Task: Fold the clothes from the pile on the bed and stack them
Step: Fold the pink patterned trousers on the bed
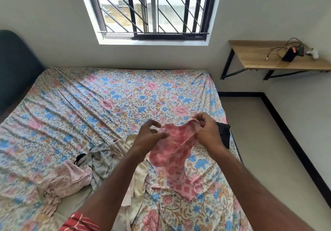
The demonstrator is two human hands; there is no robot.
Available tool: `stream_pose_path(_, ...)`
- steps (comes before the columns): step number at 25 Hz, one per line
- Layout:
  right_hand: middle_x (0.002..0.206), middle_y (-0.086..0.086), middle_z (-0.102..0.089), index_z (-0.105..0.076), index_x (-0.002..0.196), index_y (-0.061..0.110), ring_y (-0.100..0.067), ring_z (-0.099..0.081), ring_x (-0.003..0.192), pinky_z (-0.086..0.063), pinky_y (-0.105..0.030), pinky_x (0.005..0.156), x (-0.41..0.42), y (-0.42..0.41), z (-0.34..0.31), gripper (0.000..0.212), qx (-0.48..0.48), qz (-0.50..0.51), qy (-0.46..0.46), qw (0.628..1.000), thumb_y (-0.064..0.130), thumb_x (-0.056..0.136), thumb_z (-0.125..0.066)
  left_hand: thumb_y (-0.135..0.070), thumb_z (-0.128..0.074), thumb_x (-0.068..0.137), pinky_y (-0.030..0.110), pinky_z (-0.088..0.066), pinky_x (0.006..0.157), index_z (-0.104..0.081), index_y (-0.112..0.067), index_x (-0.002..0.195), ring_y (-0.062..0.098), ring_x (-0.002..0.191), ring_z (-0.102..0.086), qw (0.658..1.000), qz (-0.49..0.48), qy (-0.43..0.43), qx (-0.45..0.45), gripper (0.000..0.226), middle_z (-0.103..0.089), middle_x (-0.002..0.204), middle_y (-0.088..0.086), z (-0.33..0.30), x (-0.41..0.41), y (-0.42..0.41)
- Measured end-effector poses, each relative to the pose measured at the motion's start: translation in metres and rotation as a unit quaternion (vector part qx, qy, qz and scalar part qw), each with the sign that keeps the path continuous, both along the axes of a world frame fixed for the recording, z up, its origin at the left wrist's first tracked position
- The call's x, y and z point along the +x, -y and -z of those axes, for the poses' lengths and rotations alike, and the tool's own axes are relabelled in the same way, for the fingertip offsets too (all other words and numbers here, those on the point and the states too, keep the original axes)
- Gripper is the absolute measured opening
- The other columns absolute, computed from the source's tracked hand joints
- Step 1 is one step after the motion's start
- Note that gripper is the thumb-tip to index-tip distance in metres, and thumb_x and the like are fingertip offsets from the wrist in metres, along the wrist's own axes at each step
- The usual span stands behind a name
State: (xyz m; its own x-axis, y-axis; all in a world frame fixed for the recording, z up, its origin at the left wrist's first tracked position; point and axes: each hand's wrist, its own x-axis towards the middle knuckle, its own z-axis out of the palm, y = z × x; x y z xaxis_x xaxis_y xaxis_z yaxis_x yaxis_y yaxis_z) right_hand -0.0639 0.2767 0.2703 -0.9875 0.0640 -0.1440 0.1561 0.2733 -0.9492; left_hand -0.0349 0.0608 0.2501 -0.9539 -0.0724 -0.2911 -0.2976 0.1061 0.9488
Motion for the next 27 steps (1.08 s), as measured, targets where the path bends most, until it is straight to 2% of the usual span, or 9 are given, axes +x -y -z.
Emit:
stream_pose_path(3, 0.088, -0.01, -0.073, -0.064, 0.099, 0.029, -0.025, -0.068, 0.067, -0.056, -0.045, 0.057, -0.008, 0.008, -0.024, 0.008, -0.028, -0.034, -0.049, 0.998, 0.024, 0.104, -0.06, -0.025, -0.087, 0.08, 0.033, -0.056, 0.06, -0.058, -0.017, 0.111, 0.019, 0.072, -0.073, 0.99, 0.073, 0.072, -0.094, 0.043, -0.073, 0.097, 0.013, 0.009, 0.005, -0.002)
stream_pose_path(5, 0.086, -0.009, -0.074, -0.065, 0.097, 0.032, -0.031, -0.072, 0.07, -0.058, -0.048, 0.06, -0.014, 0.011, -0.039, 0.01, -0.007, -0.084, -0.076, 0.994, 0.023, 0.103, -0.062, -0.039, -0.084, 0.081, 0.031, -0.051, 0.063, -0.06, -0.024, 0.115, 0.017, 0.079, -0.07, 0.983, 0.109, 0.086, -0.117, 0.044, -0.073, 0.098, 0.005, 0.011, 0.006, -0.004)
stream_pose_path(8, 0.091, -0.002, -0.075, -0.066, 0.101, 0.027, -0.024, -0.075, 0.08, -0.063, -0.051, 0.074, -0.022, 0.006, -0.057, 0.004, 0.061, -0.185, -0.08, 0.977, 0.023, 0.101, -0.065, -0.053, -0.077, 0.081, 0.037, -0.053, 0.085, -0.068, -0.019, 0.11, 0.019, 0.102, -0.065, 0.983, 0.047, -0.022, -0.177, 0.045, -0.068, 0.11, -0.001, 0.007, -0.003, -0.006)
stream_pose_path(11, 0.095, -0.004, -0.077, -0.067, 0.101, 0.024, -0.026, -0.076, 0.079, -0.063, -0.046, 0.068, -0.03, 0.004, -0.068, 0.006, 0.073, -0.241, -0.074, 0.965, 0.019, 0.1, -0.066, -0.037, -0.088, 0.077, 0.028, -0.052, 0.073, -0.062, -0.019, 0.096, 0.008, 0.093, -0.064, 0.961, 0.062, -0.157, -0.217, 0.037, -0.067, 0.101, -0.007, -0.011, -0.019, -0.012)
stream_pose_path(15, 0.087, 0.0, -0.073, -0.065, 0.097, 0.022, -0.008, -0.071, 0.069, -0.055, -0.023, 0.055, -0.052, -0.008, -0.066, 0.011, 0.148, -0.238, -0.119, 0.953, 0.012, 0.097, -0.069, -0.009, -0.066, 0.086, 0.024, -0.043, 0.045, -0.063, -0.025, 0.071, 0.005, 0.051, -0.056, 0.932, 0.085, -0.205, -0.286, 0.022, -0.062, 0.063, -0.006, -0.047, -0.041, -0.019)
stream_pose_path(18, 0.087, 0.008, -0.063, -0.055, 0.085, 0.031, -0.008, -0.062, 0.074, -0.05, -0.023, 0.06, -0.068, -0.035, -0.029, 0.036, 0.365, -0.188, -0.132, 0.902, -0.001, 0.09, -0.07, 0.006, -0.056, 0.084, 0.014, -0.044, 0.044, -0.067, 0.0, 0.076, 0.016, 0.058, -0.062, 0.942, 0.014, -0.178, -0.285, 0.016, -0.063, 0.068, 0.006, -0.076, -0.058, 0.004)
stream_pose_path(20, 0.088, 0.005, -0.061, -0.049, 0.082, 0.032, -0.012, -0.061, 0.075, -0.057, -0.032, 0.067, -0.068, -0.053, -0.002, 0.036, 0.441, -0.162, -0.08, 0.879, 0.005, 0.09, -0.073, 0.007, -0.053, 0.085, 0.023, -0.052, 0.042, -0.065, 0.006, 0.078, 0.028, 0.06, -0.068, 0.959, -0.042, -0.13, -0.247, 0.014, -0.066, 0.075, 0.019, -0.088, -0.068, 0.031)
stream_pose_path(24, 0.092, 0.003, -0.066, -0.056, 0.087, 0.031, -0.013, -0.065, 0.082, -0.051, -0.025, 0.062, -0.071, -0.072, -0.005, 0.033, 0.355, -0.204, -0.027, 0.912, 0.01, 0.084, -0.082, -0.004, -0.059, 0.087, 0.032, -0.054, 0.049, -0.066, -0.002, 0.084, 0.03, 0.061, -0.071, 0.948, 0.037, 0.012, -0.315, 0.008, -0.073, 0.075, 0.02, -0.082, -0.069, 0.073)
stream_pose_path(27, 0.094, 0.007, -0.068, -0.052, 0.09, 0.035, -0.009, -0.065, 0.078, -0.046, -0.02, 0.059, -0.078, -0.072, -0.033, 0.041, 0.337, -0.26, -0.064, 0.903, 0.014, 0.081, -0.086, 0.003, -0.069, 0.08, 0.034, -0.055, 0.06, -0.06, -0.024, 0.091, 0.026, 0.08, -0.067, 0.895, 0.175, -0.076, -0.404, 0.03, -0.067, 0.095, 0.002, -0.067, -0.051, 0.087)
